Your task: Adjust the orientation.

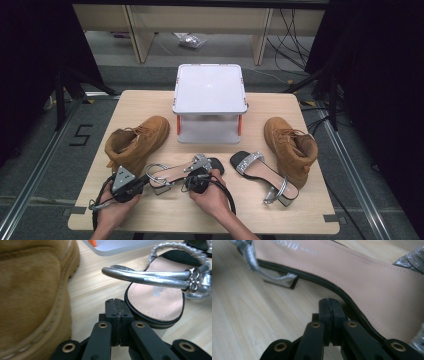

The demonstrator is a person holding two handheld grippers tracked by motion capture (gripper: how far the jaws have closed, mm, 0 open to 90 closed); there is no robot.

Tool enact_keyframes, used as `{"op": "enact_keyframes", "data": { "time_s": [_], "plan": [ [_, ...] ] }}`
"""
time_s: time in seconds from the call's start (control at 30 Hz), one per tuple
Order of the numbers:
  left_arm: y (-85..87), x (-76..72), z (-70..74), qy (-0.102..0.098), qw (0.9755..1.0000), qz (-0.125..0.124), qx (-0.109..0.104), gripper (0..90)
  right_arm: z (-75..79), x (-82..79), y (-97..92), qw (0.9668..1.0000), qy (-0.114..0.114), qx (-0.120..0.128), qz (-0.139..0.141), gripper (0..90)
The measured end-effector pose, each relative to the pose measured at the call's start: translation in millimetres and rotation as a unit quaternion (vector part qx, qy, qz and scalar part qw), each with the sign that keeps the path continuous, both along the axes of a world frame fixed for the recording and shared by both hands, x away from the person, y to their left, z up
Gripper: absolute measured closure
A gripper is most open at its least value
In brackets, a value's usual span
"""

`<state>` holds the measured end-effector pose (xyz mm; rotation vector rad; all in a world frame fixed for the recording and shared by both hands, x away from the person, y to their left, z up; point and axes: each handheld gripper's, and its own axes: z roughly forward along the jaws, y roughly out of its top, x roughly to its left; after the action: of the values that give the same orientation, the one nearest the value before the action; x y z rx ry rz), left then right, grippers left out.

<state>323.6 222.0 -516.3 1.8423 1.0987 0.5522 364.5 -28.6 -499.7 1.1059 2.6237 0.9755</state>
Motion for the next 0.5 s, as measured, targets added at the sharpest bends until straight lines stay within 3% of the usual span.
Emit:
{"op": "enact_keyframes", "data": {
  "time_s": [0.3, 0.4, 0.47, 0.5],
  "plan": [
    [-12.5, -11.7, -0.6, 0.025, 0.9989, -0.040, -0.009, 89.5, -3.0, -1.1, -3.6, 0.9999, 0.003, -0.005, -0.012, 90.0],
    [-16.0, -14.3, -0.3, 0.024, 0.9986, -0.047, -0.003, 89.5, -2.3, -1.5, -5.1, 0.9999, 0.004, -0.007, -0.010, 90.0],
    [-23.7, -18.1, -0.9, 0.033, 0.9969, -0.072, -0.006, 89.6, -1.8, -1.4, -9.5, 0.9998, 0.003, -0.011, -0.014, 90.0],
    [-27.8, -20.3, -0.7, 0.034, 0.9965, -0.075, -0.006, 89.5, -1.0, -2.7, -9.9, 0.9996, 0.015, -0.011, -0.021, 90.0]
  ]
}}
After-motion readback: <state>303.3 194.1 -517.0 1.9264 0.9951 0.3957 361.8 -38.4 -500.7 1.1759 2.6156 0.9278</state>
